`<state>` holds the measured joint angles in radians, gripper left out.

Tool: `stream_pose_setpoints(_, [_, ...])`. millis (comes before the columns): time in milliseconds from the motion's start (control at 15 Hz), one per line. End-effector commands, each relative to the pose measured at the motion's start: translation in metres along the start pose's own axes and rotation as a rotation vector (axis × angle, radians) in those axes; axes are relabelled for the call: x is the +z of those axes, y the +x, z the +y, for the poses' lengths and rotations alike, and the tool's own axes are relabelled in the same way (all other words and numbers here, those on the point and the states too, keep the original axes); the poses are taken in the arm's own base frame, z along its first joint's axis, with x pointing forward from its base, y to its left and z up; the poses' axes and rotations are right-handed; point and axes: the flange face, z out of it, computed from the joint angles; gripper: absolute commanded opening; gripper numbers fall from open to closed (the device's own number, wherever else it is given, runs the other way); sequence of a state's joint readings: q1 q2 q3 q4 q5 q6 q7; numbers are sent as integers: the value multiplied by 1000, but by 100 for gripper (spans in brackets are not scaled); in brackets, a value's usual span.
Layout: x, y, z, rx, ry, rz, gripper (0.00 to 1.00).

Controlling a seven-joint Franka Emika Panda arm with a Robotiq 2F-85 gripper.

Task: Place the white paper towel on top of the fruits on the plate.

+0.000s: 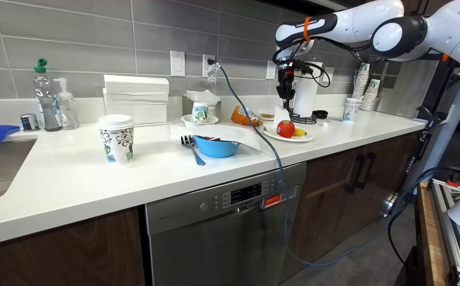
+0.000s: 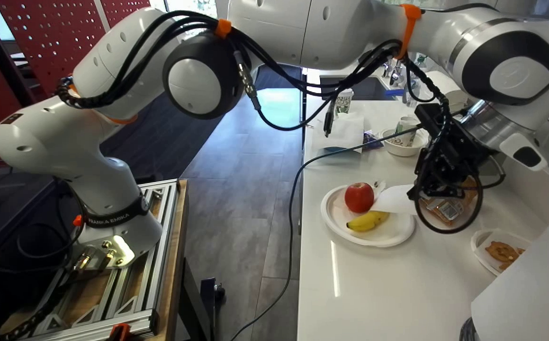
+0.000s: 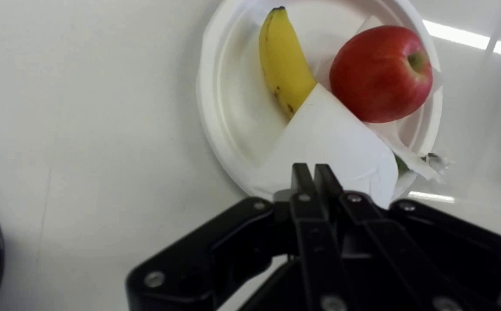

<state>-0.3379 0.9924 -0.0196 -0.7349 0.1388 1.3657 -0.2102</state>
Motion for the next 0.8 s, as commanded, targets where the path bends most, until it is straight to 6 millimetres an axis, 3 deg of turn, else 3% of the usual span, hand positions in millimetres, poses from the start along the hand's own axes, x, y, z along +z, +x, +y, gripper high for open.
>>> stream_pose_setpoints(0, [-33, -20, 7, -188, -55, -12, 42])
stream_pose_setpoints(67, [-38, -21, 6, -244, -59, -10, 49])
stream_pose_setpoints(133, [-28, -13, 3, -153, -48, 11, 31])
stream_pose_setpoints(267, [-39, -18, 4, -208, -58, 16, 47])
stream_pose_setpoints(333, [-40, -19, 4, -217, -60, 17, 49])
stream_pose_setpoints(400, [-40, -19, 4, -222, -60, 16, 74])
stream_pose_setpoints(533, [-34, -21, -1, -388, -58, -34, 74])
stream_pose_setpoints(733, [-28, -13, 3, -552, -70, -12, 95])
